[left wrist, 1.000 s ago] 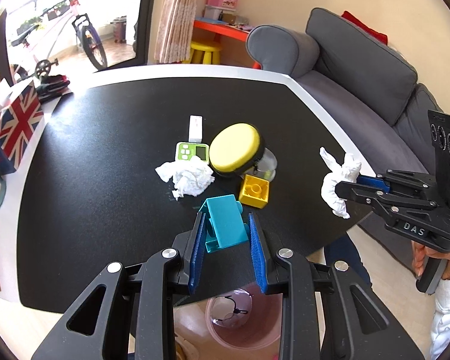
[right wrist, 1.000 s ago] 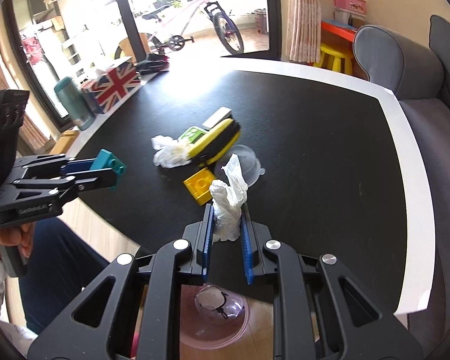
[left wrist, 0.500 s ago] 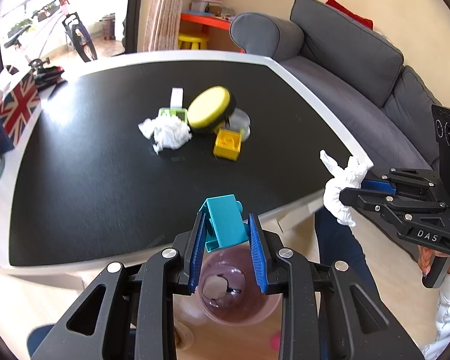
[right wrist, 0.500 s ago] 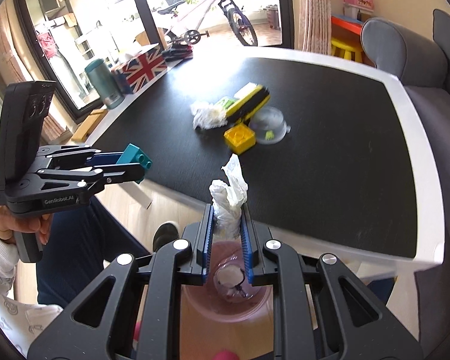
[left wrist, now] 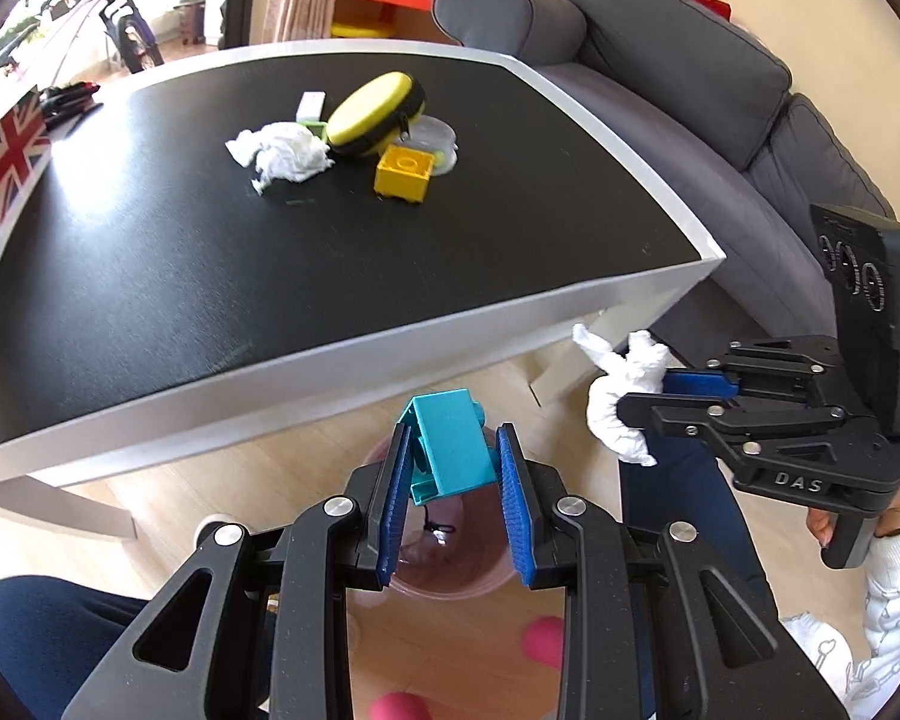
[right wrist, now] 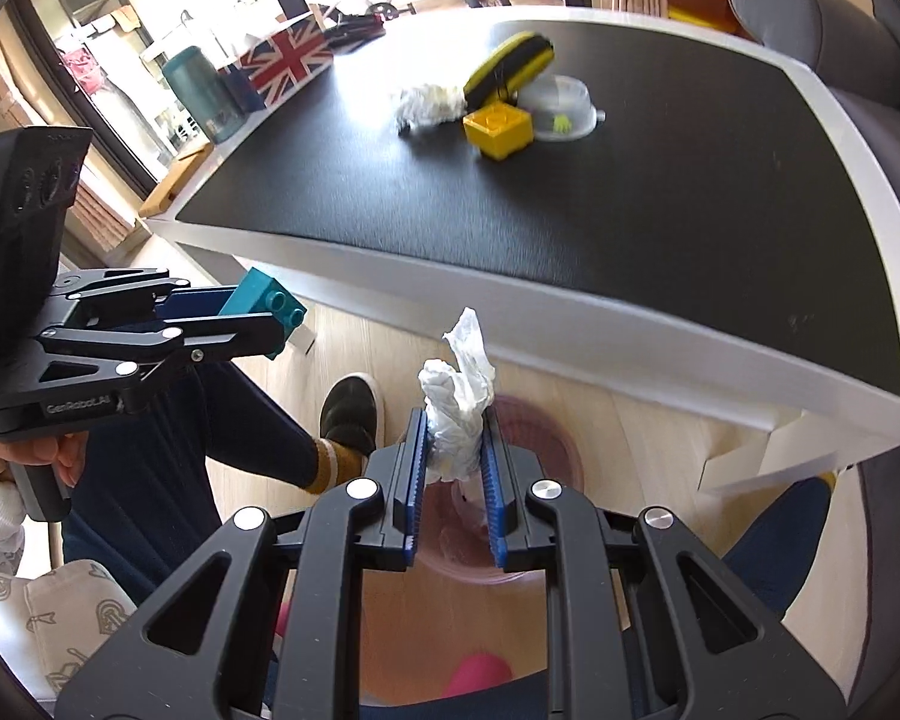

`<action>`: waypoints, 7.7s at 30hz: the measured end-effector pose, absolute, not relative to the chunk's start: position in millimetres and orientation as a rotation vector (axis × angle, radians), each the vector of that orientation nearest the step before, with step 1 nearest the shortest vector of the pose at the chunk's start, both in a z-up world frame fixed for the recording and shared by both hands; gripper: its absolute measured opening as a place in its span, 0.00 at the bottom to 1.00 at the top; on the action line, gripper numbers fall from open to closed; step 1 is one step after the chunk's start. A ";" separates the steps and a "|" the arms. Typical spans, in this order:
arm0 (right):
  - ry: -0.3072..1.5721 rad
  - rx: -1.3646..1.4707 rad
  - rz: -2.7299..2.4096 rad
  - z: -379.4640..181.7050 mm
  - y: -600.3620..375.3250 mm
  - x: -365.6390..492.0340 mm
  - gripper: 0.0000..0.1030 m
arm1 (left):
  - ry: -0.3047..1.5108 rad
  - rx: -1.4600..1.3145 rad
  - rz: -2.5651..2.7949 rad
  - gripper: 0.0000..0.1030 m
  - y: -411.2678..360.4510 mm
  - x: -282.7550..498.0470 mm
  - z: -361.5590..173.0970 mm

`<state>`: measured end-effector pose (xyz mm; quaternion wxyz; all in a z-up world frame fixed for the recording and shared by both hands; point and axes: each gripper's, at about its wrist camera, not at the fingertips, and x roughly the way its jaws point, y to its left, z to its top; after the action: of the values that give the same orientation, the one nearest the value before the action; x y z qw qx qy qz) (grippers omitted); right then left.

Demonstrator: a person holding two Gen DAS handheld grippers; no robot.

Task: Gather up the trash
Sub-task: 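Carry the tissue and teal block over the wastebasket and release both, then move the left gripper to the second white tissue and grasp it, then grasp the yellow round case with the right gripper while the left holds the tissue, then carry the yellow case and tissue over the pink wastebasket and open both grippers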

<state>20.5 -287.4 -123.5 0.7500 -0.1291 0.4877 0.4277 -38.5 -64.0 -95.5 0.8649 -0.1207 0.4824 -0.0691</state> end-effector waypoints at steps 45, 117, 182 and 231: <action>1.009 -0.201 0.829 -105.7 -313.7 36.3 0.93 | 0.996 -0.241 -0.125 0.93 -69.6 -31.0 -96.0; 0.971 -0.189 0.843 -81.7 -261.0 111.8 0.94 | 1.033 -0.220 0.021 0.20 29.3 128.8 -101.3; 0.970 -0.185 0.935 -65.1 -148.3 198.9 0.29 | 0.905 -0.244 0.012 0.07 40.2 98.0 -53.3; 0.981 -0.286 0.897 -104.1 -294.0 27.6 0.43 | 1.007 -0.238 -0.164 0.07 -63.8 -42.1 -87.6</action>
<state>27.6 -294.0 -104.1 0.7776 -0.1322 0.4538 0.4146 -42.1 -63.8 -87.6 0.8660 -0.1136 0.4806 -0.0782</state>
